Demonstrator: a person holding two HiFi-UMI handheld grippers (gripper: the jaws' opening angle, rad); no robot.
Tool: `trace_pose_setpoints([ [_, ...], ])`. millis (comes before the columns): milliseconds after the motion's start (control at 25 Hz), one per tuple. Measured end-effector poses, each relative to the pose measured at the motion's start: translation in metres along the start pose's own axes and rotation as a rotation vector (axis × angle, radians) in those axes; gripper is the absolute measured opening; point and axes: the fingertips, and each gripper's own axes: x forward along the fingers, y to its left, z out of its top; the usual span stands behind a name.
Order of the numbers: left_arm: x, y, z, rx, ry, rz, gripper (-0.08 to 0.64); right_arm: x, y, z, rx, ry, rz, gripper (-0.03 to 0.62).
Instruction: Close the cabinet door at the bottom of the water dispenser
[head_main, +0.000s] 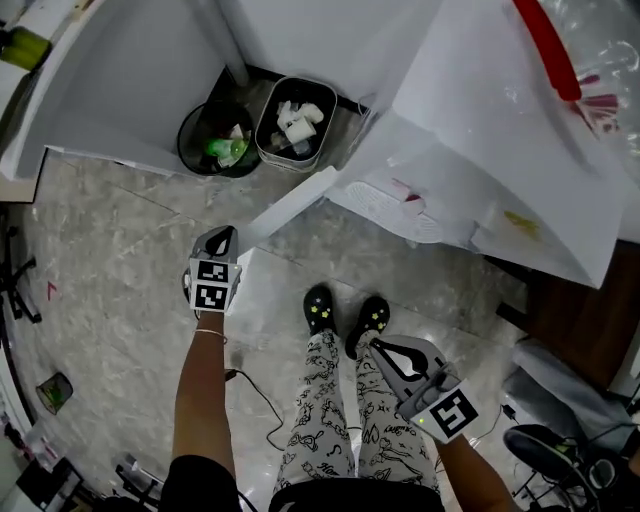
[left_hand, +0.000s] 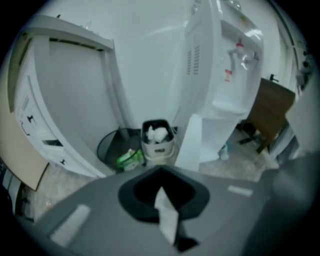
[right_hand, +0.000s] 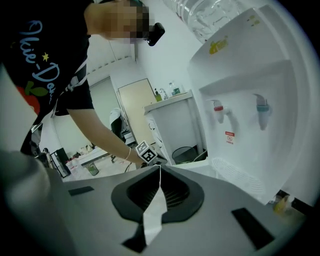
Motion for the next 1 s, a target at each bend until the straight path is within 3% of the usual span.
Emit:
trace_pose_setpoints([
  [120,0.016,0.000,-0.006,0.024,0.031,-0.033,-0.004,0.008,-0.016,0.002,0.107,-0.049,-0.036,0.017],
  [200,0.020,-0.003,-0.001,0.008,0.006,-0.044,-0.005,0.011,-0.028,0.010,0.152,-0.099,-0.079,0.017],
  [360,0.023,-0.025,0.005,0.013,-0.028,-0.075,-0.006,0.009,-0.042,0.008,0.085,-0.062,-0.173,0.017],
  [640,0.016,-0.062,-0.007,-0.152,-0.035,-0.097,-0.008,-0.014,-0.056,-0.003,0.121,-0.073,-0.226,0.017],
  [920,0.011,-0.152,-0.017,-0.328,-0.042,-0.309,-0.006,-0.037,-0.058,0.007,0.125,-0.152,-0.203,0.017],
  [1000,0.019,-0.187,-0.018,-0.329,0.011,-0.354,-0.006,-0.048,-0.062,0.007,0.139,-0.173,-0.219,0.017],
])
